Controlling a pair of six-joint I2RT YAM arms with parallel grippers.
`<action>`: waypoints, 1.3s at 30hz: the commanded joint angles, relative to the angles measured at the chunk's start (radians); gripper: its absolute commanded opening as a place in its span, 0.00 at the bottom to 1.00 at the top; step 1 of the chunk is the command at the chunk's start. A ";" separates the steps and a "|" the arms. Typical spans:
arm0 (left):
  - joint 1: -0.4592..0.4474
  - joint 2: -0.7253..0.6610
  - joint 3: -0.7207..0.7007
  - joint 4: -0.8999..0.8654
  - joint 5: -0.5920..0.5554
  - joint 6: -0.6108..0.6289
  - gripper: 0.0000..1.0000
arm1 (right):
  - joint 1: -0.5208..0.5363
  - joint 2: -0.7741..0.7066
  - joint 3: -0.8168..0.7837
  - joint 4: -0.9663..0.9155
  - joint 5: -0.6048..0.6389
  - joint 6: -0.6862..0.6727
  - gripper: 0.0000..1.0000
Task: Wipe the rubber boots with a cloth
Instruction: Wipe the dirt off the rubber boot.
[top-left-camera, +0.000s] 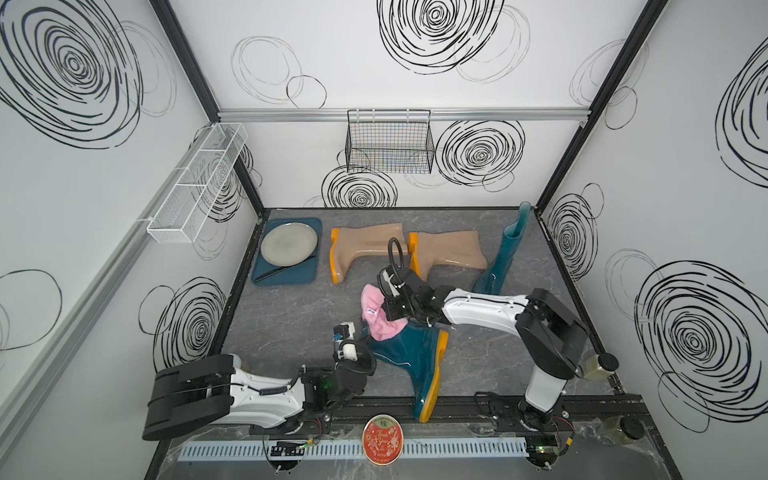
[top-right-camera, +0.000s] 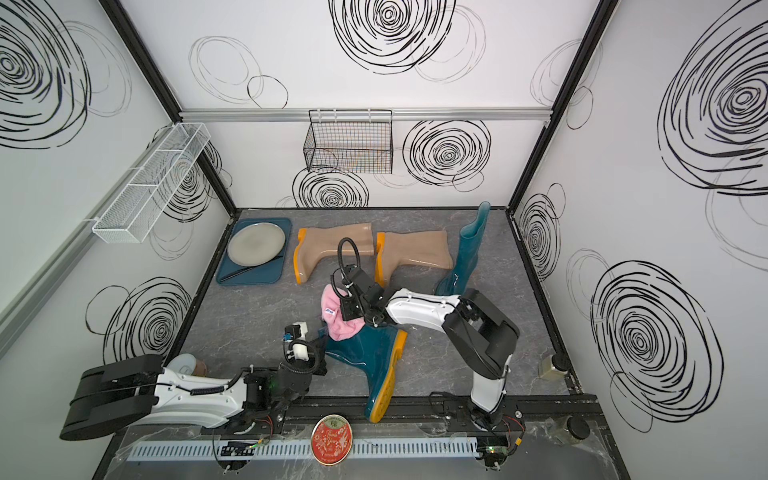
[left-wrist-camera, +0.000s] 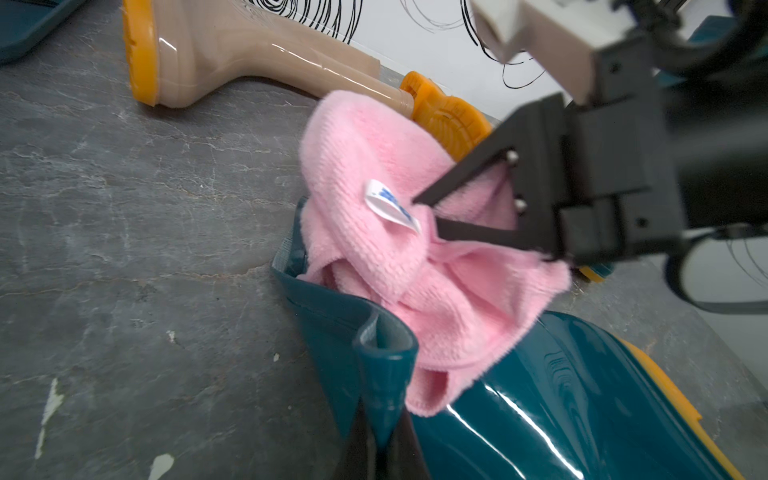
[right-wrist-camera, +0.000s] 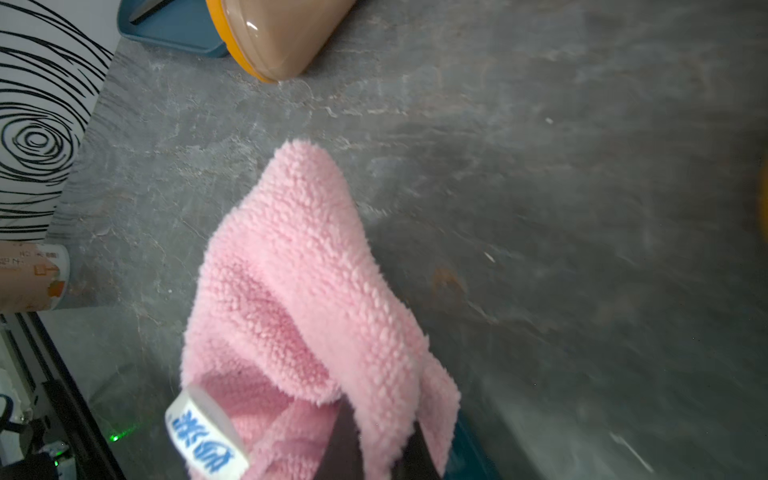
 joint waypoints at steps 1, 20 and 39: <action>-0.010 -0.001 0.028 0.045 -0.007 -0.008 0.00 | -0.003 -0.086 -0.103 -0.118 0.156 0.025 0.00; -0.026 -0.042 0.038 -0.001 -0.043 -0.015 0.00 | 0.072 0.258 0.308 -0.154 0.043 -0.081 0.00; -0.028 -0.042 0.055 0.007 -0.079 -0.023 0.00 | 0.178 -0.095 -0.065 -0.218 -0.006 0.086 0.00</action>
